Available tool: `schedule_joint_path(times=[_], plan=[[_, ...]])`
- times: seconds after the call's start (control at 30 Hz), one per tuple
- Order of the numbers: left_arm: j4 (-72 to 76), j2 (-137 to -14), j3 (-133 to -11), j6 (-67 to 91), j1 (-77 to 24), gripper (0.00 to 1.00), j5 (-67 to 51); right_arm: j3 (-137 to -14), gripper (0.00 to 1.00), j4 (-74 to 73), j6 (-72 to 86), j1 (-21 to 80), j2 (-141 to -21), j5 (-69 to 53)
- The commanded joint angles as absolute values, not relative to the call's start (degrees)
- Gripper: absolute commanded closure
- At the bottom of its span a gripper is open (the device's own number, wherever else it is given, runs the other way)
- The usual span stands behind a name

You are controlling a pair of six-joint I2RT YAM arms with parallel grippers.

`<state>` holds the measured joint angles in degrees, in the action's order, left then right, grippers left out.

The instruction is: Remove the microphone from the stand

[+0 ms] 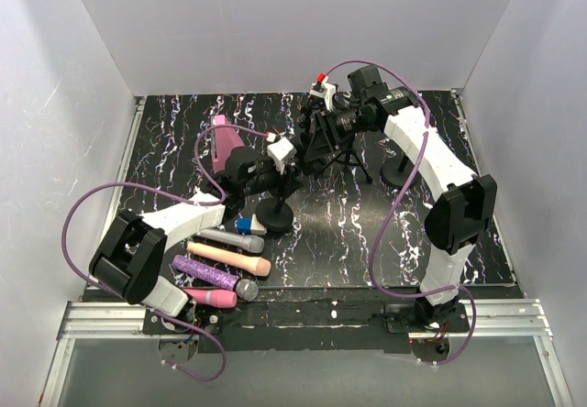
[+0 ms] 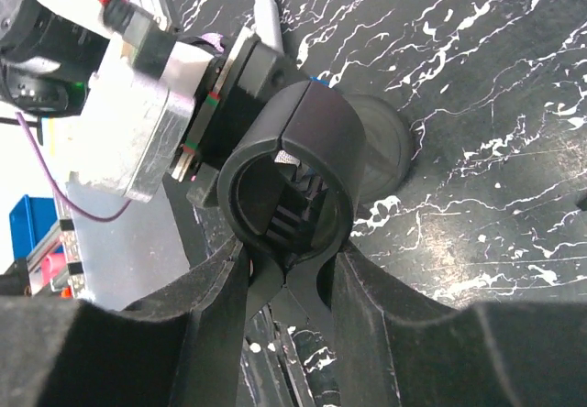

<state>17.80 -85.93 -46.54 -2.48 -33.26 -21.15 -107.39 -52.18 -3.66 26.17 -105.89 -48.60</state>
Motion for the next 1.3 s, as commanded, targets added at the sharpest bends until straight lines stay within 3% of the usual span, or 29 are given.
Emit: schedule_joint_path(times=[0.0, 0.03, 0.13, 0.17, 0.3, 0.37, 0.5, 0.53, 0.6, 0.63, 0.73, 1.0, 1.13, 1.27], plan=[[17.8, -87.8, -48.8, -5.0, -31.2, 0.81, -37.9, -109.4, 0.99, -53.3, -5.9, 26.4, -104.8, -57.0], [16.9, -88.8, -49.6, -5.8, -31.2, 0.97, -39.1, -109.8, 0.99, -53.4, -6.1, 26.4, -105.0, -56.8], [18.4, -89.7, -49.7, -5.0, -31.5, 1.0, -35.5, -110.1, 0.99, -53.4, -5.1, 26.3, -105.3, -55.6], [19.4, -89.0, -49.2, -3.8, -32.2, 1.0, -29.2, -110.1, 0.99, -53.0, -2.5, 26.3, -105.2, -53.5], [24.7, -86.4, -47.9, -1.1, -41.0, 1.0, 18.9, -110.1, 0.99, -52.8, 8.9, 26.4, -105.1, -43.0], [22.0, -87.4, -50.4, 1.2, -42.4, 1.0, 23.5, -109.8, 0.99, -54.0, 9.8, 26.5, -104.9, -42.4], [18.5, -86.8, -50.0, 4.4, -42.3, 1.0, 18.9, -108.6, 0.99, -54.1, 8.6, 26.5, -104.4, -42.2], [17.8, -86.2, -49.5, 3.6, -42.1, 0.87, 16.5, -108.8, 0.99, -54.1, 7.6, 26.5, -104.2, -42.5], [17.6, -84.4, -47.7, 2.1, -41.4, 0.43, 8.9, -109.6, 0.99, -54.1, 5.0, 26.5, -104.0, -42.4], [17.2, -82.6, -46.8, 1.0, -41.2, 0.28, 5.8, -110.7, 0.99, -54.4, 4.1, 26.5, -103.9, -41.4], [14.9, -75.7, -44.0, -3.6, -40.5, 0.11, -2.9, -114.6, 0.99, -57.5, 0.2, 26.5, -104.1, -38.9], [7.9, -61.8, -49.6, -3.4, -35.0, 0.14, -13.8, -118.2, 0.99, -67.3, -11.1, 26.9, -104.1, -38.0], [5.8, -67.7, -63.8, -0.8, -32.7, 0.17, -18.2, -114.4, 0.99, -67.3, -17.1, 27.6, -101.6, -37.7], [8.0, -74.3, -68.4, 5.7, -32.5, 0.21, -20.7, -111.0, 0.99, -66.2, -20.4, 28.3, -100.0, -35.7]])
